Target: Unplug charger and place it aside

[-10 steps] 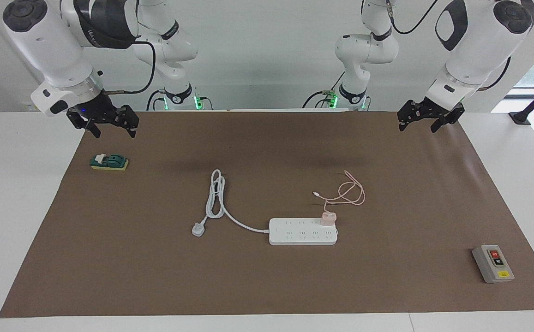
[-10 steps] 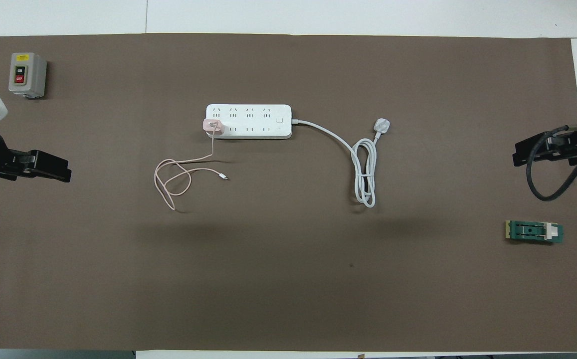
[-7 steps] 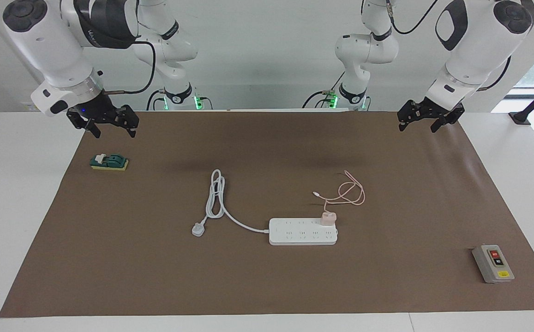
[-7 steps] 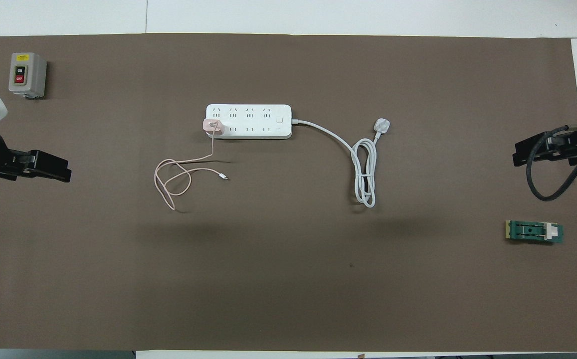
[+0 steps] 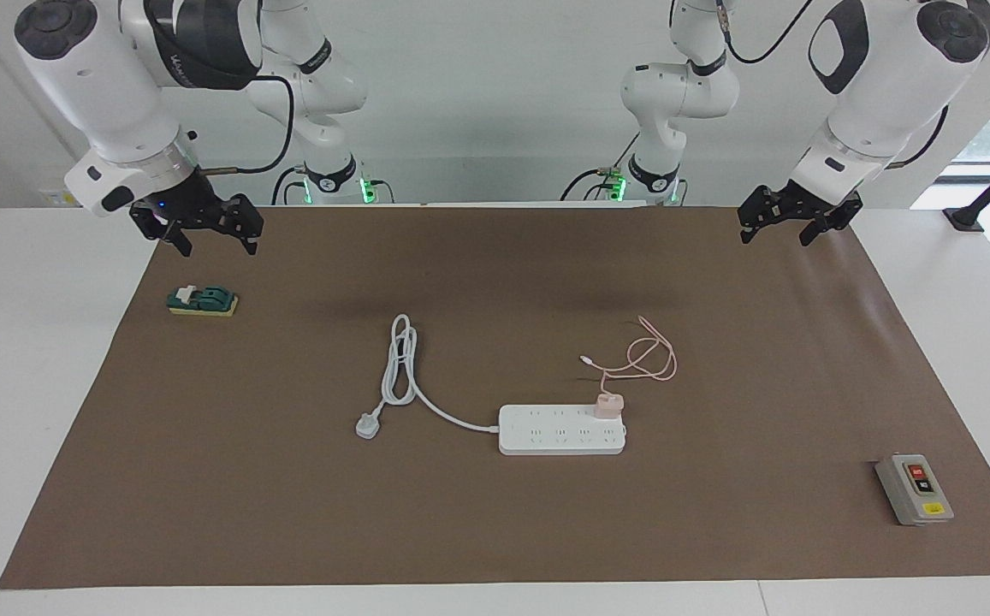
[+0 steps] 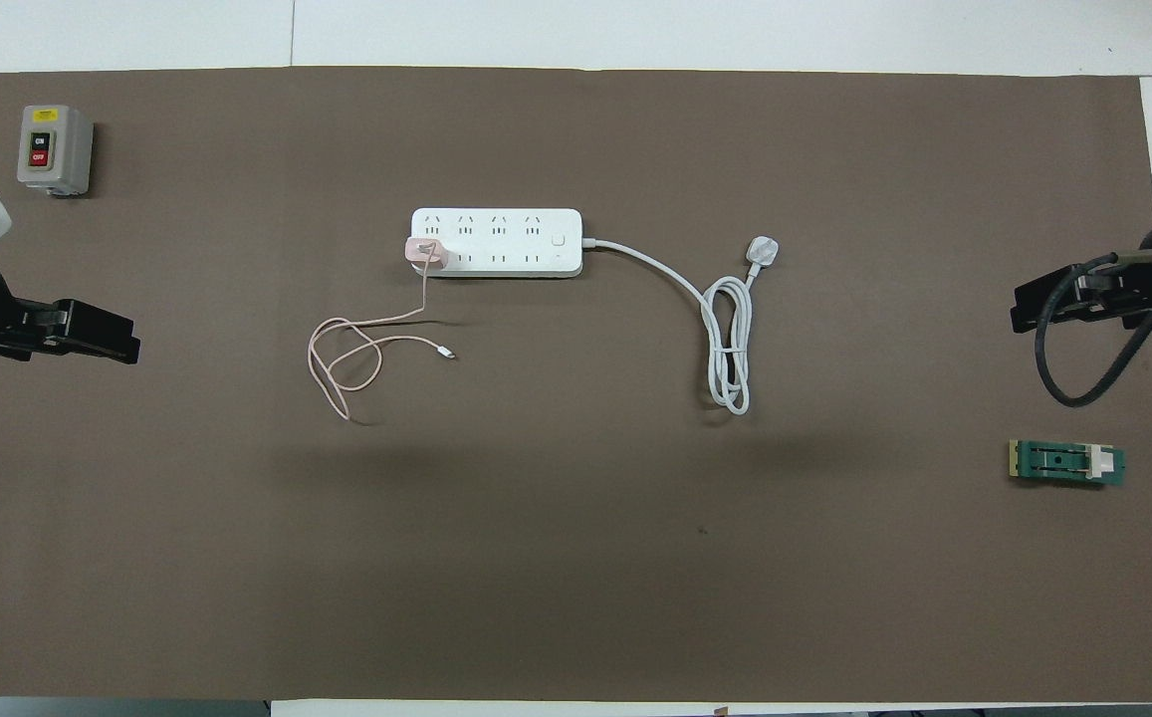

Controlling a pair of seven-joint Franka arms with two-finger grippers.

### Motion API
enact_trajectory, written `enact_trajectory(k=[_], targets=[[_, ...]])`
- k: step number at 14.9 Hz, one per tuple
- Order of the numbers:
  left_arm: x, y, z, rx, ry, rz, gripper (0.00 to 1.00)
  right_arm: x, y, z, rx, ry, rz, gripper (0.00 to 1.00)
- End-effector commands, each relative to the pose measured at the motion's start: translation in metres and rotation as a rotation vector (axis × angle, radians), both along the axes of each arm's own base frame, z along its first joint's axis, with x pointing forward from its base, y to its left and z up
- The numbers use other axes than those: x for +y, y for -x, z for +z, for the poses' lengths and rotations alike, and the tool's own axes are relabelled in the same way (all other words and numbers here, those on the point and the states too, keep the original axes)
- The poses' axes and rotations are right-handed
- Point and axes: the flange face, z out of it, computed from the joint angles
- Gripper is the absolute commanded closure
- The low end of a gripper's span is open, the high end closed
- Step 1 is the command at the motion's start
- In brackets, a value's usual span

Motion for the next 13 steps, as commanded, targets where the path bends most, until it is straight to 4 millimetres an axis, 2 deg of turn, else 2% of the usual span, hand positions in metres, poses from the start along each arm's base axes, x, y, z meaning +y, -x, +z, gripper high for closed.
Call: enact_trajectory(k=[1, 2, 4, 5, 7, 8, 10, 13], targets=[[0.002, 0.002, 0.004, -0.031, -0.01, 0.103, 0.0, -0.003, 0.003, 0.006, -0.033, 0.003, 0.005, 0.0], [0.002, 0.002, 0.007, -0.035, -0.013, 0.146, 0.0, -0.003, 0.004, 0.006, -0.028, 0.003, -0.001, 0.0], [-0.003, 0.001, 0.006, -0.034, -0.022, 0.267, 0.0, 0.013, 0.002, 0.006, -0.043, 0.006, -0.091, 0.0], [-0.006, 0.001, 0.006, -0.035, -0.027, 0.356, 0.0, 0.028, 0.0, 0.005, -0.054, 0.009, -0.199, 0.0], [-0.012, 0.0, 0.006, -0.044, -0.031, 0.481, 0.0, 0.042, -0.003, 0.001, -0.052, -0.001, -0.377, 0.0], [-0.021, -0.001, 0.005, -0.048, -0.031, 0.539, 0.0, 0.053, -0.009, -0.008, -0.022, -0.039, -0.474, 0.0], [-0.038, -0.009, -0.001, -0.066, -0.025, 0.709, 0.0, 0.058, -0.024, -0.022, 0.042, -0.097, -0.688, 0.0], [-0.075, -0.047, -0.028, -0.043, -0.054, 0.873, 0.0, 0.084, -0.042, -0.038, 0.117, -0.122, -0.962, 0.0]])
